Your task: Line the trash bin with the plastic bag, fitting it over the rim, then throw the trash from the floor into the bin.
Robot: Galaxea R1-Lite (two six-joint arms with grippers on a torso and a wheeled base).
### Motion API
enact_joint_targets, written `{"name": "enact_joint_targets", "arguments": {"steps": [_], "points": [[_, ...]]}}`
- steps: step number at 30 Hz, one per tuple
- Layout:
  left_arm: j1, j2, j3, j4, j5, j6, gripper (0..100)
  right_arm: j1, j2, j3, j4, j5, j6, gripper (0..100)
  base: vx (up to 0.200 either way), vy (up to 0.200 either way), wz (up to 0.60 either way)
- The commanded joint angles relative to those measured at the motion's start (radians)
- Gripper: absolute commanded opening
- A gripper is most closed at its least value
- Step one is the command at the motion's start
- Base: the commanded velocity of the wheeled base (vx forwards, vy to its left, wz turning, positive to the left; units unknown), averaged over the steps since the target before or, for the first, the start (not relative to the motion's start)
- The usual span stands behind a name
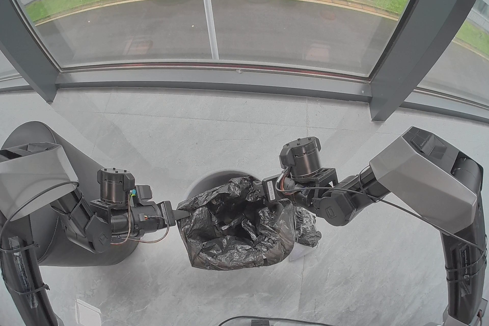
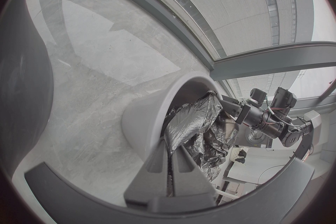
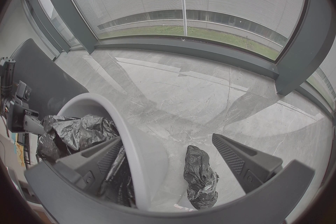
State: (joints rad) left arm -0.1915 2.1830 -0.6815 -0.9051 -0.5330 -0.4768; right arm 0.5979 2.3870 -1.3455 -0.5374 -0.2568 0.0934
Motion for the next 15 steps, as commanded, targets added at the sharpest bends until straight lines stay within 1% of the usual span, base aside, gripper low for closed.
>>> {"name": "enact_joint_targets", "arguments": {"steps": [1,9,15], "points": [[0.007,0.024,-0.003,-0.001,0.001,0.0,0,0.0,0.006,-0.001,-0.001,-0.001,0.0,100,0.0,0.0,0.0],[0.007,0.027,-0.007,-0.001,0.011,-0.025,0,0.0,0.006,0.0,-0.001,0.001,0.003,100,0.0,0.0,0.0],[0.009,0.023,0.0,-0.011,0.01,-0.019,0,0.0,-0.008,0.005,-0.003,0.001,0.006,100,0.0,0.0,0.0]]}}
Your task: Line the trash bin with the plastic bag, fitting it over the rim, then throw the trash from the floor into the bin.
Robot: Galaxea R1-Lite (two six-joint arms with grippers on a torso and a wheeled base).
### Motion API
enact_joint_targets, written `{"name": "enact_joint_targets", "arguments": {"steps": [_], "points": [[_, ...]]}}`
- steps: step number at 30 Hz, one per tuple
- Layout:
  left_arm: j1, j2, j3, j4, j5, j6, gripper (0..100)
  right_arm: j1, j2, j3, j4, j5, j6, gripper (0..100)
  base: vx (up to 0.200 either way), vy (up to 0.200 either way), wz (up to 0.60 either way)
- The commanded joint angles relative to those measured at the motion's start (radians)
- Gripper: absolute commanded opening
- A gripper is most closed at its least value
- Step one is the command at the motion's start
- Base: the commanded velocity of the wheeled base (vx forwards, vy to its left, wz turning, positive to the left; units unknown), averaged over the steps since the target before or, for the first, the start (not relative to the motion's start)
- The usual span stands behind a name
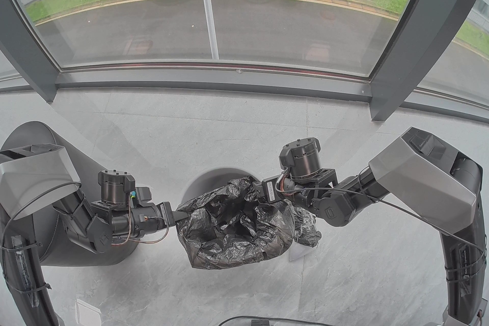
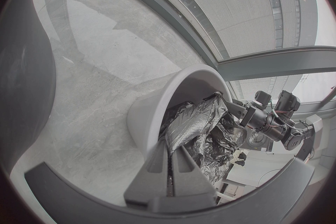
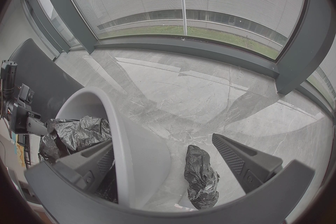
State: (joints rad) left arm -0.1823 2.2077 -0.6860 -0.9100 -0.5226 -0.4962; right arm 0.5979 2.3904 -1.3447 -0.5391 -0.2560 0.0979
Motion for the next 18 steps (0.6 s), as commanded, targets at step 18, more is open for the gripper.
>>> {"name": "enact_joint_targets", "arguments": {"steps": [18], "points": [[-0.016,-0.049,0.068,-0.098,-0.001,0.002,0,0.028,-0.059,0.032,-0.002,-0.003,0.016,100,0.0,0.0,0.0]]}}
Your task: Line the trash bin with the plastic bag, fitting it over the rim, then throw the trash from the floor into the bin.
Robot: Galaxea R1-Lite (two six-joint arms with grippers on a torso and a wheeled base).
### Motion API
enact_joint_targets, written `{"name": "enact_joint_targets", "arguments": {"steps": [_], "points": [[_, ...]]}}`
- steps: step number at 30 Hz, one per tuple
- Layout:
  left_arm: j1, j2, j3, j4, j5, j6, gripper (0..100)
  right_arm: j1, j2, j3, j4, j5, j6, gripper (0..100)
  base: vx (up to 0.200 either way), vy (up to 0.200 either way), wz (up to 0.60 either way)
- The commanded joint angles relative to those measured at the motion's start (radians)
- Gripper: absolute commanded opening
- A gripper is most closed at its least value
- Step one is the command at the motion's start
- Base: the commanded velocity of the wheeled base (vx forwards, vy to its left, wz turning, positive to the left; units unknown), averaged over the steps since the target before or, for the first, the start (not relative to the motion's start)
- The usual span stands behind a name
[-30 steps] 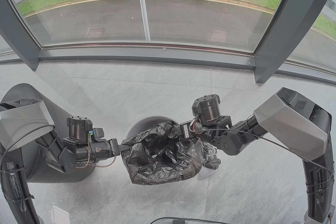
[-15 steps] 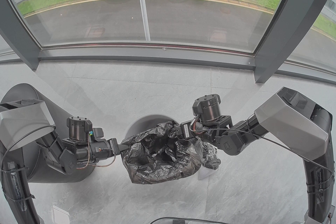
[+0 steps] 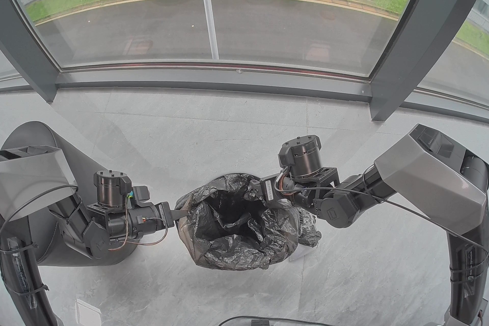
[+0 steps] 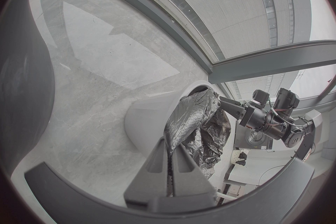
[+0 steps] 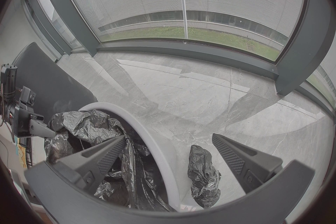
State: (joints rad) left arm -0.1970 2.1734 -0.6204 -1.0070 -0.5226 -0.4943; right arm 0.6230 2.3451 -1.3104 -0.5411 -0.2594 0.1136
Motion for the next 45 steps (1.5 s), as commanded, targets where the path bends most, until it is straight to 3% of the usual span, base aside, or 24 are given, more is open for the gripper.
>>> {"name": "enact_joint_targets", "arguments": {"steps": [1,15,21,30,45], "points": [[-0.001,-0.017,0.004,-0.001,-0.001,0.0,0,0.003,-0.02,-0.003,0.0,0.0,-0.002,100,0.0,0.0,0.0],[-0.019,-0.026,-0.024,-0.002,-0.007,-0.004,0,-0.017,-0.036,-0.003,0.0,-0.029,-0.008,100,0.0,0.0,0.0],[-0.018,-0.027,-0.021,-0.002,-0.007,-0.007,0,0.012,-0.078,0.069,0.003,-0.015,-0.017,100,0.0,0.0,0.0],[-0.009,-0.044,-0.005,-0.002,-0.005,-0.007,0,0.055,-0.095,0.103,0.001,0.054,-0.034,100,0.0,0.0,0.0],[-0.002,-0.058,0.008,-0.004,-0.008,-0.009,0,0.061,-0.024,0.008,0.007,0.104,-0.032,100,0.0,0.0,0.0]]}}
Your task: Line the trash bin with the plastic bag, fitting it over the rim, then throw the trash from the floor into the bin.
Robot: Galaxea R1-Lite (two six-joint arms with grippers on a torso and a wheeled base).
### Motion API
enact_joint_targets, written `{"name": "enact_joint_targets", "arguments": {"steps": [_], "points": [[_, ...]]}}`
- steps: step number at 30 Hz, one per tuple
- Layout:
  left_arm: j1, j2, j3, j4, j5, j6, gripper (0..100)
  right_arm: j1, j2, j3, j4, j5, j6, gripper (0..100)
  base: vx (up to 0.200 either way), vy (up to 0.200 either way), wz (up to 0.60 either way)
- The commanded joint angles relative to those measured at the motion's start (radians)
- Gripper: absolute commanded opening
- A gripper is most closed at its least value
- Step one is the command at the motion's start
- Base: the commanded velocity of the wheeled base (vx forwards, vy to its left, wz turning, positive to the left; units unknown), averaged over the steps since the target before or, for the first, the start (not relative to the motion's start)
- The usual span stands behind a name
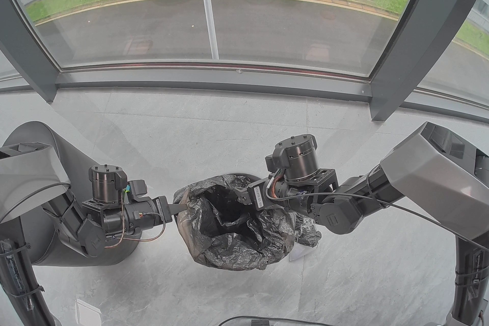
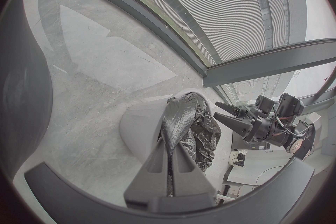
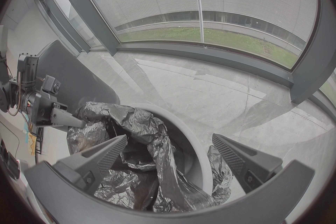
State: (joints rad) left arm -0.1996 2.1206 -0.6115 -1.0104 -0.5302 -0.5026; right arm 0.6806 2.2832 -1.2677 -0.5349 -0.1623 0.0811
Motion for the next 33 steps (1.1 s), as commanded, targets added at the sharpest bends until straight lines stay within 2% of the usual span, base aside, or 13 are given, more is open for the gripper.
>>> {"name": "enact_joint_targets", "arguments": {"steps": [1,19,33], "points": [[0.0,-0.005,-0.001,0.0,-0.001,-0.001,0,0.004,0.039,-0.036,0.001,0.007,0.0,100,0.0,0.0,0.0],[0.0,-0.014,-0.001,0.0,-0.001,-0.001,0,0.017,0.108,-0.131,0.01,0.035,0.0,100,0.0,0.0,0.0],[-0.001,-0.024,0.001,0.0,-0.001,-0.001,0,0.05,0.041,-0.067,0.004,0.033,0.003,100,0.0,0.0,0.0]]}}
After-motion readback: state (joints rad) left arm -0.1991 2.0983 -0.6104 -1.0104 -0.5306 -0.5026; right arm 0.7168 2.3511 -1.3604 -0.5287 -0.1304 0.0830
